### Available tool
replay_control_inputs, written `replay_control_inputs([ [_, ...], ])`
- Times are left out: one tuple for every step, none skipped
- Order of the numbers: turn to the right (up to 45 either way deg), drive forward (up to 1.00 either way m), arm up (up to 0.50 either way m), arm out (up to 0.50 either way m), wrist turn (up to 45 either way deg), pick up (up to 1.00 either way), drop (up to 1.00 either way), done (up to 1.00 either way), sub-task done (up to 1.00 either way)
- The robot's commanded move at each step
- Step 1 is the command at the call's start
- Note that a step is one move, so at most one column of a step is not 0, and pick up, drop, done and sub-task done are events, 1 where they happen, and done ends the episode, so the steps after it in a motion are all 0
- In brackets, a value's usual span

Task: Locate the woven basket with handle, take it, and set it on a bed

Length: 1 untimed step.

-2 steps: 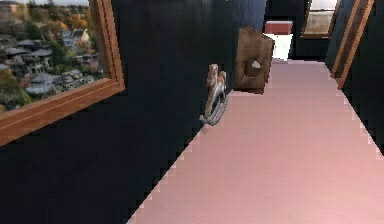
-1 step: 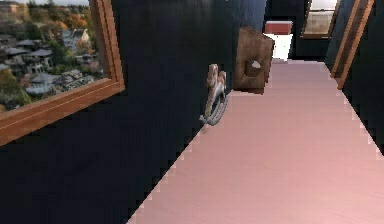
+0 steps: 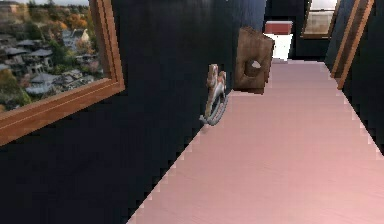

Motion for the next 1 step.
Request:
replay_control_inputs([
  [0.0, 0.0, 0.1, 0.0, 0.0, 0.0, 0.0, 0.0, 0.0],
])
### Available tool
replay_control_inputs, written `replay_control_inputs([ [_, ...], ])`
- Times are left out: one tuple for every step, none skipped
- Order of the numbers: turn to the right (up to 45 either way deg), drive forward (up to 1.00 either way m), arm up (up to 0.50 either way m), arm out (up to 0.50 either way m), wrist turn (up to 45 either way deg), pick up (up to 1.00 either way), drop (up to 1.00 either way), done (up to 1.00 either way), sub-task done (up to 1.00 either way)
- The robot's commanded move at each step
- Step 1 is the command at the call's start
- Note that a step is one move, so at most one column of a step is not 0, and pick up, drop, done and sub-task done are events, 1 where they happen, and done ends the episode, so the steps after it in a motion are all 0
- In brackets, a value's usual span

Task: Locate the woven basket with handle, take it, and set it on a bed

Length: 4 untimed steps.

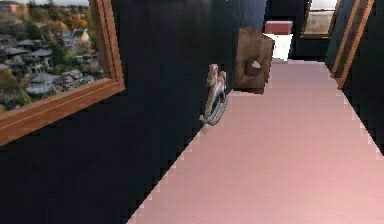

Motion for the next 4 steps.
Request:
replay_control_inputs([
  [0.0, 0.0, 0.5, 0.0, 0.0, 0.0, 0.0, 0.0, 0.0],
  [0.0, 0.0, 0.04, 0.0, 0.0, 0.0, 0.0, 0.0, 0.0],
  [0.0, 0.0, 0.0, 0.0, -45.0, 0.0, 0.0, 0.0, 0.0],
  [0.0, 0.0, 0.0, 0.0, -42.0, 0.0, 0.0, 0.0, 0.0],
])
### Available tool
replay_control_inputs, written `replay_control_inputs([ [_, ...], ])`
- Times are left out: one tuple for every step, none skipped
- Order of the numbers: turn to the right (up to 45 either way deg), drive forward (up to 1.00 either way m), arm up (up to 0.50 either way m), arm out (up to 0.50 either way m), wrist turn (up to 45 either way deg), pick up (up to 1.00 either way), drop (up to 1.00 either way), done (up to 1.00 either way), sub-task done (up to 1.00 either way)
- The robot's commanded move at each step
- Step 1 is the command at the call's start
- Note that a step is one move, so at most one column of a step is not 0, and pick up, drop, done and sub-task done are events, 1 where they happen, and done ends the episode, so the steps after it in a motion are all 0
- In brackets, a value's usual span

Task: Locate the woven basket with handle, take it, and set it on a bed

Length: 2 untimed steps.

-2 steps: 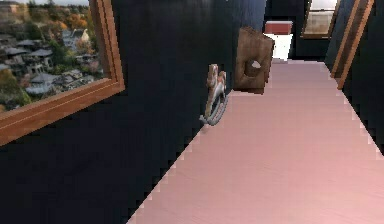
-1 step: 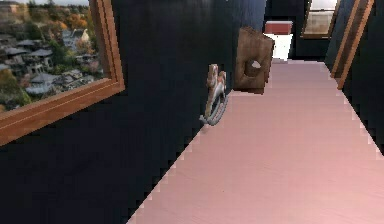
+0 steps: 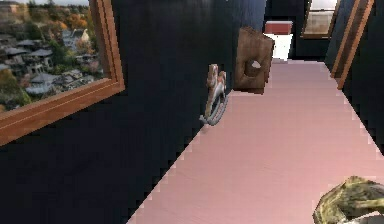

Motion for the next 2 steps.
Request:
replay_control_inputs([
  [0.0, 0.0, 0.0, -0.24, 0.0, 0.0, 0.0, 0.0, 0.0],
  [-45.0, 0.0, 0.0, 0.0, 0.0, 0.0, 0.0, 0.0, 0.0],
])
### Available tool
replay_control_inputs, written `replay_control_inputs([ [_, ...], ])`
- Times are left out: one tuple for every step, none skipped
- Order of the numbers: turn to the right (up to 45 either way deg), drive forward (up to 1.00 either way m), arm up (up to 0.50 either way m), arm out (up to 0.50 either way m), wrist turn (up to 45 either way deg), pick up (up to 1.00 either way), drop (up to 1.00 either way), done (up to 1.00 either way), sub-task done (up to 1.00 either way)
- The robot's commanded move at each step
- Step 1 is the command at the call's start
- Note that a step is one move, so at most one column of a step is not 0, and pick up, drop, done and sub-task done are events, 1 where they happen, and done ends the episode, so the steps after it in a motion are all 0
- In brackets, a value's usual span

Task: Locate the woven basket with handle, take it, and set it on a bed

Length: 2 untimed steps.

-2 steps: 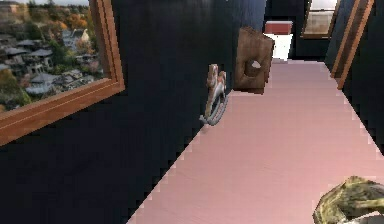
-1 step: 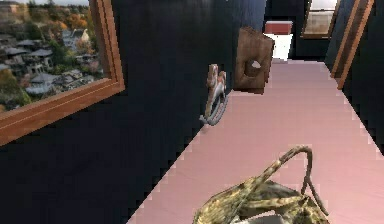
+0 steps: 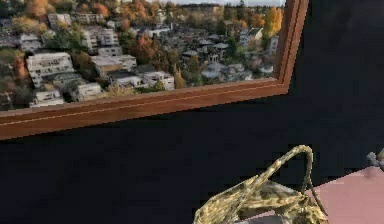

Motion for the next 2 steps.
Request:
replay_control_inputs([
  [-18.0, 0.0, 0.0, 0.0, 0.0, 0.0, 0.0, 0.0, 0.0],
  [0.0, 0.05, 0.0, 0.0, 0.0, 0.0, 0.0, 0.0, 0.0],
])
